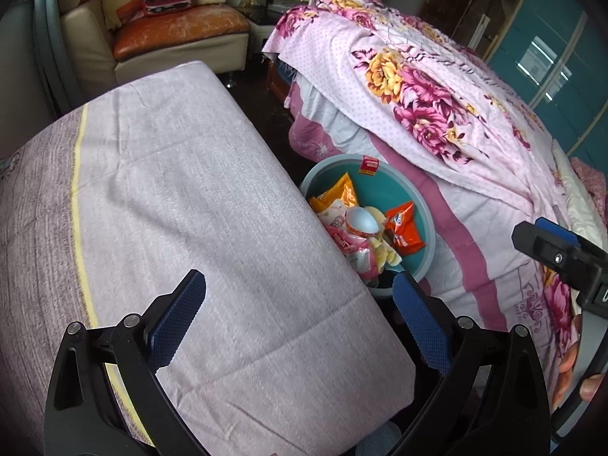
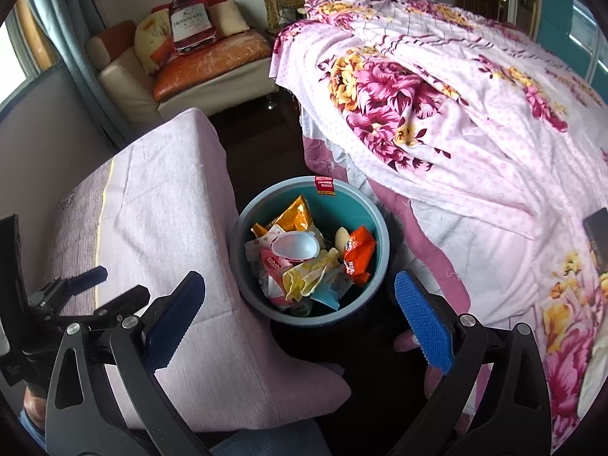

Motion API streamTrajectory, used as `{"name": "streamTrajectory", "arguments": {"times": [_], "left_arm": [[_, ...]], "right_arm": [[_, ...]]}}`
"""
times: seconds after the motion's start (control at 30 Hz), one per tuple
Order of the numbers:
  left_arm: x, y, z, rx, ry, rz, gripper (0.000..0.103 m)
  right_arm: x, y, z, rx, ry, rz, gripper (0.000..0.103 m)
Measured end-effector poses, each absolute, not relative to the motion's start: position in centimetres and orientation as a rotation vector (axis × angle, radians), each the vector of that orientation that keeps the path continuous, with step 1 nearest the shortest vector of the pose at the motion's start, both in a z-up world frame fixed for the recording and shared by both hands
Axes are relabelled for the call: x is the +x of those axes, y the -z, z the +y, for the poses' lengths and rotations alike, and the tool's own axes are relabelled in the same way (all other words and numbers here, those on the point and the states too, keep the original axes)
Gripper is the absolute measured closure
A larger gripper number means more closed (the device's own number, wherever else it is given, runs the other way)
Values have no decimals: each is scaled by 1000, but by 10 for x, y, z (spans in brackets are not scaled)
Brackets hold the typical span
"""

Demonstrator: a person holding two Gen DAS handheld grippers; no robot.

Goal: Collect trash

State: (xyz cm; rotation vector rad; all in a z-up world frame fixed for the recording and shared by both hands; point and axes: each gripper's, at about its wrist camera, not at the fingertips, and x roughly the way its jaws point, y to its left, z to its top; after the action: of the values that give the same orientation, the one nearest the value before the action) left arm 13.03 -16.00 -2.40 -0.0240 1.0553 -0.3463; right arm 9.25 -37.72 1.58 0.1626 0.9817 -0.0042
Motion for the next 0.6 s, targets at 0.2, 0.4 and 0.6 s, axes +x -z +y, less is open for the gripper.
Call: {"name": "streamTrajectory", "arguments": {"times": [0.2,0.4,0.6], "left_arm": [[114,16,-147,-33,327,1030,4],[104,9,-135,-48,305,1003,4],[100,6,-127,-49,284,988,4]], "right_arm": [[77,-22,-370,143,-11,969,7],[66,-26,-358,112,-15,954,7],[68,-28,-357,121,-16,956,7]]}}
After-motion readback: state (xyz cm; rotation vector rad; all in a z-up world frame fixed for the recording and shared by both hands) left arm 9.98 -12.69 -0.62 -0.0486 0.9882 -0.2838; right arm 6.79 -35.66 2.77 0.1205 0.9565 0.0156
